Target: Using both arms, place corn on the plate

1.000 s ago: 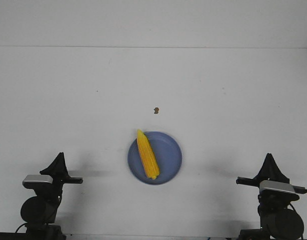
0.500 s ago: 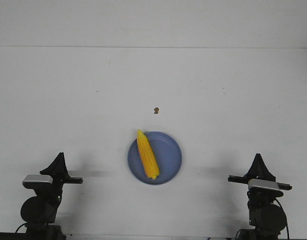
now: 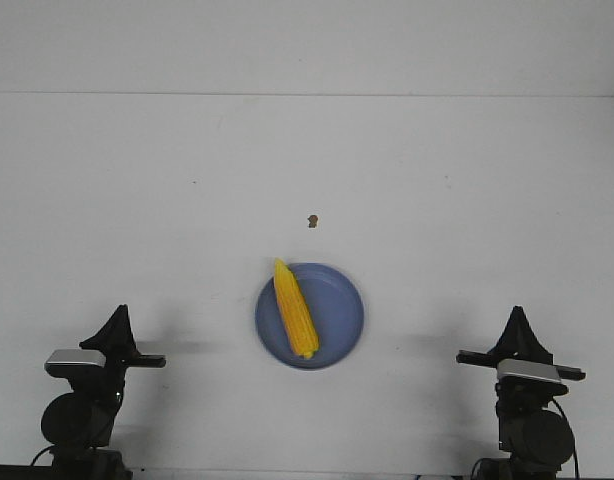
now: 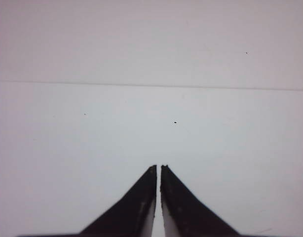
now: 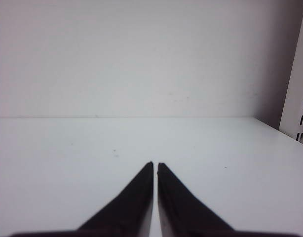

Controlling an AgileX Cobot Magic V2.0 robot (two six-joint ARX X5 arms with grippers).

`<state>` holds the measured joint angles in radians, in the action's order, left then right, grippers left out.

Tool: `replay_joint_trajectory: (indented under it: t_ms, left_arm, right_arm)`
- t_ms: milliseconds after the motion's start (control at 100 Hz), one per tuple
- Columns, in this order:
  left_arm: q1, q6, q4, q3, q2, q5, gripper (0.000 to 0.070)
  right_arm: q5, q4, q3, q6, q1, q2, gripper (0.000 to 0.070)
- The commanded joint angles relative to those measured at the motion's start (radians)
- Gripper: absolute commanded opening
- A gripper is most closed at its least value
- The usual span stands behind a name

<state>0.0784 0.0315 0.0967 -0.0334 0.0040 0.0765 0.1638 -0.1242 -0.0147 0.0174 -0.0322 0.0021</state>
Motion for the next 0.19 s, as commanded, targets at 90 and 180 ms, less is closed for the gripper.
replay_joint_trajectory:
  t_ms: [90, 180]
  left_arm:
    - [0.000, -0.013, 0.010, 0.019, -0.001, 0.002, 0.0013]
    - [0.000, -0.013, 0.010, 0.019, -0.001, 0.002, 0.0013]
  right_arm:
    - [0.001, -0.010, 0.002, -0.014, 0.001, -0.001, 0.0023]
    - [0.001, -0.010, 0.002, -0.014, 0.001, -0.001, 0.0023]
